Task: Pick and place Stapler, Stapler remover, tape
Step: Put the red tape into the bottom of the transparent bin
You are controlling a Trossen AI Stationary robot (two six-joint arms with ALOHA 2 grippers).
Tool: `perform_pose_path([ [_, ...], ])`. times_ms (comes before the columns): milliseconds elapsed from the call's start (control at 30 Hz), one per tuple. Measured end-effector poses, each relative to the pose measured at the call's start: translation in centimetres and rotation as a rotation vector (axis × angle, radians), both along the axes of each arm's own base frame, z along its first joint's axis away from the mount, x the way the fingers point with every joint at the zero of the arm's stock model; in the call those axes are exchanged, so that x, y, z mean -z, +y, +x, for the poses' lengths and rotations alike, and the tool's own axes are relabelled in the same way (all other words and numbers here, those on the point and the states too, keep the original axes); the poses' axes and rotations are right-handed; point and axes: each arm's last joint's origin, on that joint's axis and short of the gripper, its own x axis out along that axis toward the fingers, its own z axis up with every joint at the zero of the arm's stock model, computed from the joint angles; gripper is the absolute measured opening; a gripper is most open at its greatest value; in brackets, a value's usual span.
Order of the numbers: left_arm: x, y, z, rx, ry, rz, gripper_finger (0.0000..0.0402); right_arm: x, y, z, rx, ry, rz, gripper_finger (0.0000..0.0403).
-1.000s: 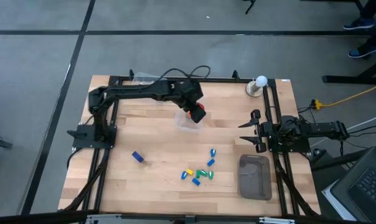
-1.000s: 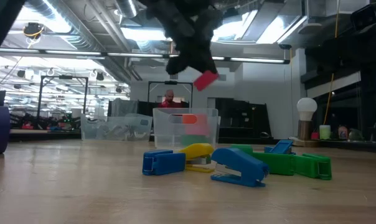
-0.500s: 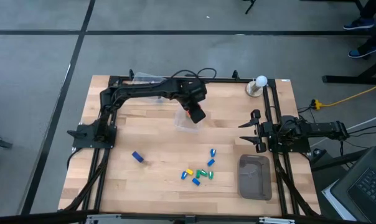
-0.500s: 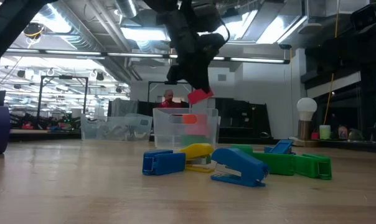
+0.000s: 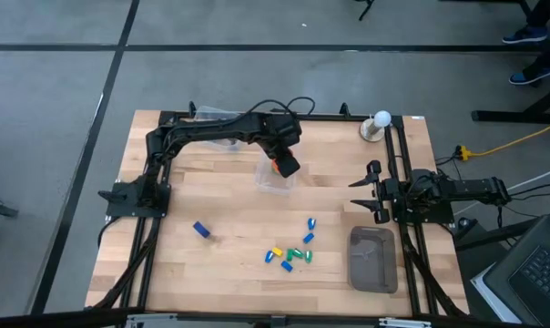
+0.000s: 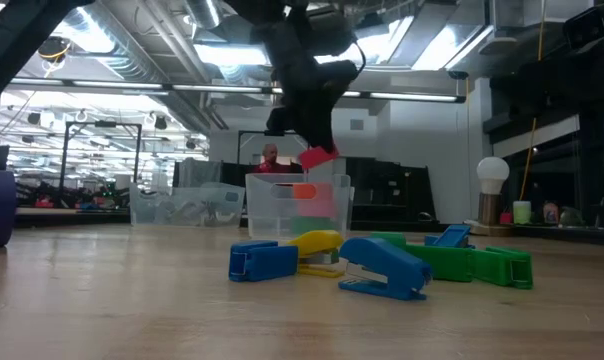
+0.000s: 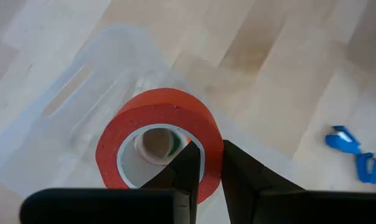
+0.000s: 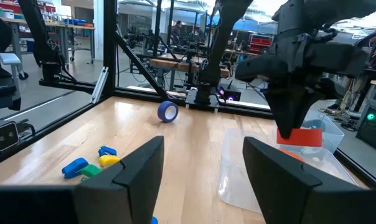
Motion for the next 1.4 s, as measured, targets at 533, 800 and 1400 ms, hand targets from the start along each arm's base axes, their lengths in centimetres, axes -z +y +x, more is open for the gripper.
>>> perform_pose_path([
  [533, 2.6, -0.5, 1.1, 0.008, 0.064, 0.0, 0.0047, 0.0, 0.0, 0.0, 0.0, 0.0, 0.0, 0.0225],
  [800, 2.4, -0.4, 1.1, 0.001, 0.065, -0.002, 0.0057, 0.0, 0.0, 0.0, 0.0, 0.0, 0.0, 0.0225],
  [1400, 1.9, -0.4, 0.8, -0.008, 0.111, 0.022, 0.0066, 0.0, 0.0, 0.0, 0.0, 0.0, 0.0, 0.0225],
])
